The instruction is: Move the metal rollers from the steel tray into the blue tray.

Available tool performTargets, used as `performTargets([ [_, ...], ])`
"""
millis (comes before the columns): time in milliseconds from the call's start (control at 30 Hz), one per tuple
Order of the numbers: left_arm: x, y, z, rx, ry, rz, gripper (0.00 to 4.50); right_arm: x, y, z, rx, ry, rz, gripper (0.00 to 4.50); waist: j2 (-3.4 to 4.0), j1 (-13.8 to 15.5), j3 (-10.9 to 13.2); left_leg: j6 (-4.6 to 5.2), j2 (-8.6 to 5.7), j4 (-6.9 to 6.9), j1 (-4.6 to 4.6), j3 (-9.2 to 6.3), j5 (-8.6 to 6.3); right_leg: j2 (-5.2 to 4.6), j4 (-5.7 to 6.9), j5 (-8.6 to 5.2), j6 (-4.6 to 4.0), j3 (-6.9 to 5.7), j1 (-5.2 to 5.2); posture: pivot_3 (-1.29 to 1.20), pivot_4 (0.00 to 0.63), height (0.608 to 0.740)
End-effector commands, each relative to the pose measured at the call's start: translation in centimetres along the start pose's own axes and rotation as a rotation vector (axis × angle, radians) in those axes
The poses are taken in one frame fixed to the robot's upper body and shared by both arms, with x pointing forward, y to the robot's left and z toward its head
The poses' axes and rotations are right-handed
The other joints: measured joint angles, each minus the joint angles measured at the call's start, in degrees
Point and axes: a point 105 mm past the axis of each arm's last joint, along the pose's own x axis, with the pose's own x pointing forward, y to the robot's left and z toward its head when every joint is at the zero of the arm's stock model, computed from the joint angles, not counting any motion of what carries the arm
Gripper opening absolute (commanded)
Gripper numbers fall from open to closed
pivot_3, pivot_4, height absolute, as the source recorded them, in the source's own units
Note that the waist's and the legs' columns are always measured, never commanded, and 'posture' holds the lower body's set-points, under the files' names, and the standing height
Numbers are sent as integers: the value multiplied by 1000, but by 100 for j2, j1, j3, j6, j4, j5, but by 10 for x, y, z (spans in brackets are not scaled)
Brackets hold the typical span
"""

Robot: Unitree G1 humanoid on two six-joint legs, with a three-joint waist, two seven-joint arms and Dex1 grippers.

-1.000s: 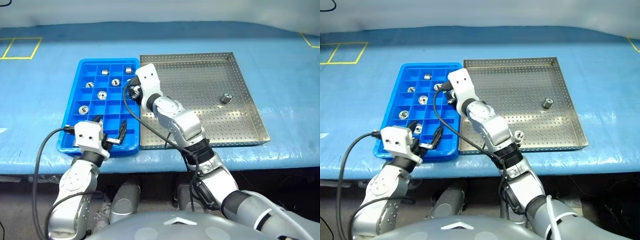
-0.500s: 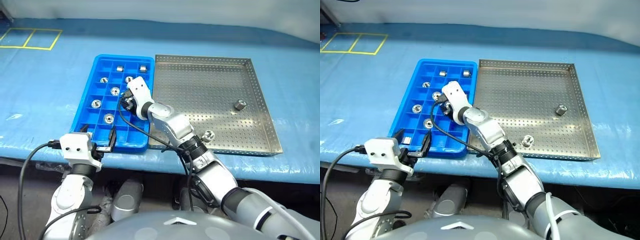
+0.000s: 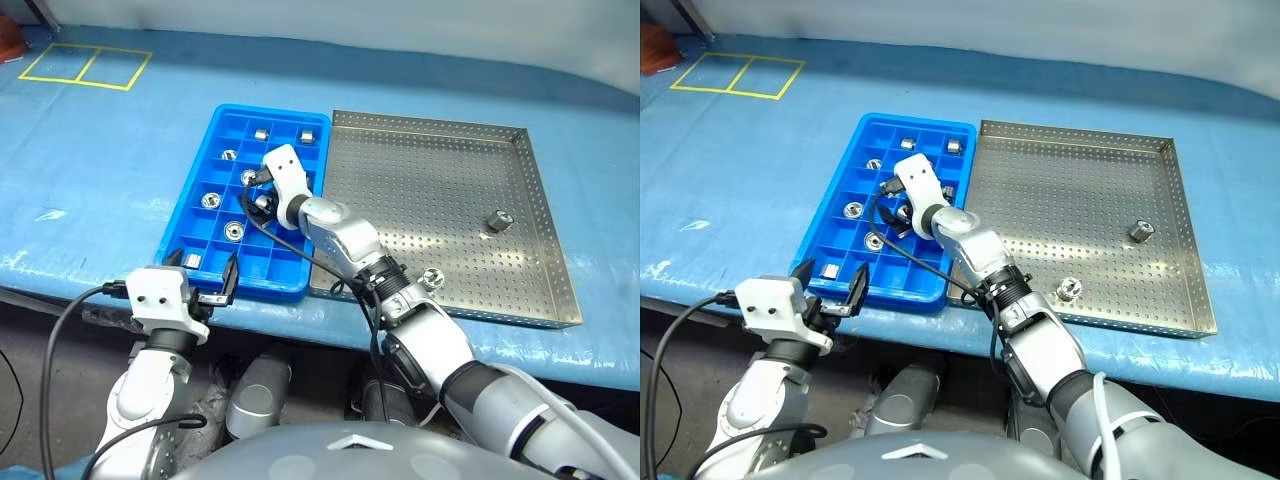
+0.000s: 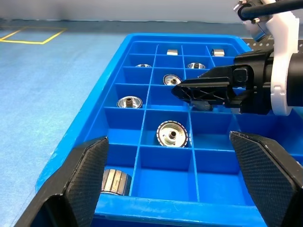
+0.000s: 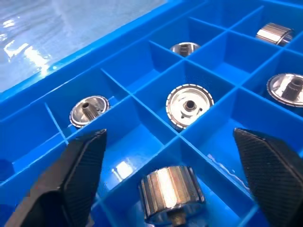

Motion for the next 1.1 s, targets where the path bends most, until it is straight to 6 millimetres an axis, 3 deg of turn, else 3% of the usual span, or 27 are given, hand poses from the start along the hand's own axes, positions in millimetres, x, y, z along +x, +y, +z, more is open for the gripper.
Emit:
performTargets([
  [33,6,-9,8,2,-35,-79,4500,-6,28,45,83,-155,36,4456,0,-31,1,-1,0,0,-4,0,0,0,0,0,0,0,-5,327,150,740],
  [133,16,-21,10,6,-42,-170,4500,-30,0,57,80,-206,-63,4456,1,-94,0,-4,1,-3,-12,0,0,1,-1,2,2,0,-12,258,150,740],
  [233,26,-35,11,10,-45,-266,4500,-55,-25,56,73,-203,-165,4456,-1,-219,-1,-8,0,-2,-13,-2,-5,1,-7,2,10,0,-6,199,150,740],
  [300,29,-39,11,15,-44,-298,4500,-64,-33,53,53,-183,-211,4456,-1,-373,-1,-7,-1,0,-16,1,-6,0,-16,3,9,4,-4,165,150,740],
  [500,35,-73,4,55,-5,-552,4500,-117,-81,24,11,-27,-479,4456,1,-889,-2,-6,0,-1,-17,3,-6,-4,-14,13,5,4,-5,67,150,740],
  [700,36,-83,0,68,8,-639,4500,-151,-93,1,39,119,-553,4456,5,-1327,-2,0,1,-1,-12,11,-8,-11,-9,26,11,2,-6,17,150,740],
  [1100,38,-89,-4,51,13,-663,4500,-180,-76,-40,103,355,-481,4456,4,-1396,-2,8,0,30,-11,12,-12,-11,-4,19,44,2,9,-3,150,740],
])
